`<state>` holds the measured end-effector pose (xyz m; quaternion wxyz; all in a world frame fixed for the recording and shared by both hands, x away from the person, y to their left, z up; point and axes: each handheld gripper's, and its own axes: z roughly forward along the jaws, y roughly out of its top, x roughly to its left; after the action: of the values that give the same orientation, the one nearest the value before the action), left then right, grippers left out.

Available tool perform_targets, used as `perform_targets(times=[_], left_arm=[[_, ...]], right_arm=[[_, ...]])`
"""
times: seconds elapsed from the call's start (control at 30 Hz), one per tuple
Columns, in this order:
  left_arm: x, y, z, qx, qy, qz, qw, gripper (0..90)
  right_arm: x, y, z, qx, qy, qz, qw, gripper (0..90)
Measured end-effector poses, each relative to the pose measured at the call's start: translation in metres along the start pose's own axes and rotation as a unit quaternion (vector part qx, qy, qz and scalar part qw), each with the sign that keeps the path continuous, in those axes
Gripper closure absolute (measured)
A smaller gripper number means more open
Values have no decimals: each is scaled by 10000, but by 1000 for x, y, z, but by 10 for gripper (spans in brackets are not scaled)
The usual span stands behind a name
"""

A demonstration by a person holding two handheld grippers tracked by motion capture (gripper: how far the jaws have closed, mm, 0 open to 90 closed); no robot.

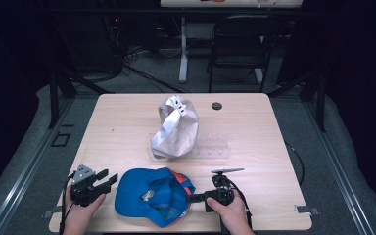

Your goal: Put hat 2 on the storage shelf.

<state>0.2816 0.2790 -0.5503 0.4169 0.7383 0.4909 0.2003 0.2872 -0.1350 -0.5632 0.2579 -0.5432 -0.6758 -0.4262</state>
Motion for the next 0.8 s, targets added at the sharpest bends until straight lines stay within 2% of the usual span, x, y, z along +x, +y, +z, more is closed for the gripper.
perform_targets(times=[0.07, 0.17, 0.2, 0.3, 0.5, 0.53, 0.57, 0.6, 0.7, 0.73, 0.77, 0.8], left_arm=[[-1, 2, 3, -6, -31, 36, 10000, 535], [-3, 4, 7, 0, -87, 84, 9999, 536], [-4, 6, 9, 10, -114, 107, 9999, 536], [-7, 9, 14, 32, -170, 145, 9997, 536], [-11, 14, 24, 44, -277, 225, 9994, 536], [-11, 15, 25, 57, -290, 260, 9992, 537], [-12, 16, 27, 64, -307, 260, 9992, 536], [-13, 16, 28, 50, -307, 273, 9991, 537], [-14, 18, 29, 48, -331, 306, 9990, 538], [-14, 18, 29, 37, -333, 332, 9989, 539], [-14, 18, 29, 31, -331, 335, 9989, 539], [-14, 18, 29, 34, -327, 335, 9989, 540]], right_arm=[[0, 0, -7, 0, -78, -25, 10000, 772], [0, 0, -19, -142, -93, -7, 9999, 773], [0, -1, -22, -226, -50, 66, 9997, 773], [-1, 0, -38, -307, -127, 91, 9994, 773], [-2, 1, -63, -436, -190, 230, 9986, 774], [-2, 2, -66, -423, -140, 222, 9988, 774], [0, 3, -72, -348, -294, 215, 9987, 774], [-1, 4, -74, -427, -94, 294, 9986, 773], [2, 9, -85, -386, -97, 365, 9985, 774], [6, 9, -84, -700, 90, 614, 9956, 774], [5, 12, -93, -413, 18, 439, 9982, 774], [6, 15, -97, -375, 61, 398, 9985, 774]])
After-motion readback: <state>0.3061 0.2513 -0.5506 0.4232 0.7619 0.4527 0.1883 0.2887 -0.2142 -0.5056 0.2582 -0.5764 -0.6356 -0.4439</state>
